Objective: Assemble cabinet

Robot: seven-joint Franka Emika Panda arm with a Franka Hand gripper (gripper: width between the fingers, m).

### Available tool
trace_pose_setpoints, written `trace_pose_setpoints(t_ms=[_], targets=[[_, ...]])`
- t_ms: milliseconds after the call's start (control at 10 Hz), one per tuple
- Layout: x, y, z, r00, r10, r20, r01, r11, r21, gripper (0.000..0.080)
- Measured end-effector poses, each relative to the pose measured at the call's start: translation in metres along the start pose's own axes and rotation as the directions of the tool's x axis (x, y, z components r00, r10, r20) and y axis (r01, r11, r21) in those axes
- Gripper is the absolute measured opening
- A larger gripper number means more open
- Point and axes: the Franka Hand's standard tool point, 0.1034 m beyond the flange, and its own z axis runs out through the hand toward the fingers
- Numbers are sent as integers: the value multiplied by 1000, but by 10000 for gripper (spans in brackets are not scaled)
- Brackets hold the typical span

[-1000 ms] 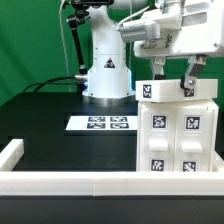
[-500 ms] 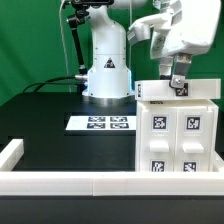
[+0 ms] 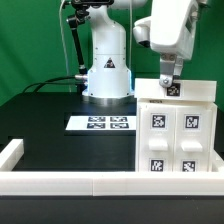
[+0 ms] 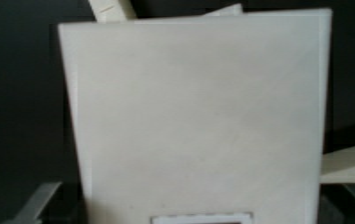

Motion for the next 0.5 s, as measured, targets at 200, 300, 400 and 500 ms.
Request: trace_pose_setpoints(t_ms=[200, 300, 400, 500], targets=[[1, -1, 0, 995, 99, -3, -99, 995, 5, 560], [2, -2, 0, 989, 147, -5, -147, 989, 8, 560], [2, -2, 0, 974, 225, -5, -225, 974, 13, 560], [2, -4, 0, 939, 344, 1, -344, 939, 27, 560]])
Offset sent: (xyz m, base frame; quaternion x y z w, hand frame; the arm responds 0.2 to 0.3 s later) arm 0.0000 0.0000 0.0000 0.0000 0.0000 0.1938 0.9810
